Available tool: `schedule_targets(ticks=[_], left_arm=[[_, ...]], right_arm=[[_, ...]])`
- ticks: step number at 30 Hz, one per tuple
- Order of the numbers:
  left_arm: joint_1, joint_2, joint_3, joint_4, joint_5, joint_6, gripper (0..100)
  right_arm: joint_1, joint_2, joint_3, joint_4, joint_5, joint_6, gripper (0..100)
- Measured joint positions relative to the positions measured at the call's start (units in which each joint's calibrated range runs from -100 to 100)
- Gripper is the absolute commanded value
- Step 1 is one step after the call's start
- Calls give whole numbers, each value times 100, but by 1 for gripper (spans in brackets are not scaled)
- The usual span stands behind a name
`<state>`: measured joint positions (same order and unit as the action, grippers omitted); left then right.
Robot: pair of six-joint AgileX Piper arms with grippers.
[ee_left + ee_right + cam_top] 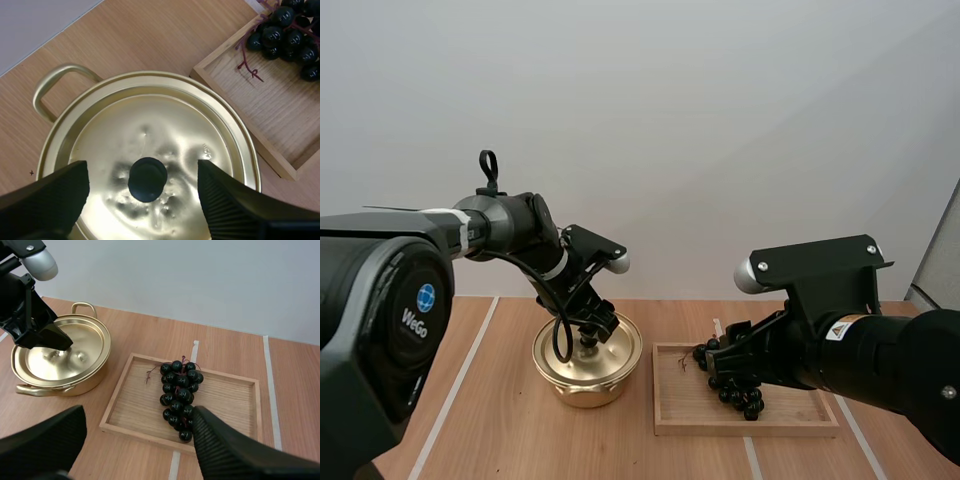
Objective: Open the lid, put the grape in the pot, and close it
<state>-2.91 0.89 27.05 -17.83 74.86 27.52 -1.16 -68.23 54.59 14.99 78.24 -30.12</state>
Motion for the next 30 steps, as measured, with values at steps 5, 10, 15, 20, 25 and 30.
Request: schedule_targets(ticks=[5, 10, 15, 20, 25, 30], left_arm=[[0, 0, 0, 0, 55, 0, 100], [0, 73, 0, 0, 35, 0, 100], [0, 350, 0, 0, -2, 0, 100], [0, 401, -12, 0, -29, 0, 35], [0, 351, -106, 11, 141, 14, 0], [0, -11, -124, 11, 428, 14, 0]], right_arm=[[0, 0, 0, 0, 0, 0, 100], [0, 0, 0, 0, 0, 0, 100], [0, 0, 0, 0, 0, 0, 100], [0, 0, 0, 0, 0, 0, 100], [0, 0, 0, 0, 0, 0, 100], [0, 0, 0, 0, -40, -42, 100]])
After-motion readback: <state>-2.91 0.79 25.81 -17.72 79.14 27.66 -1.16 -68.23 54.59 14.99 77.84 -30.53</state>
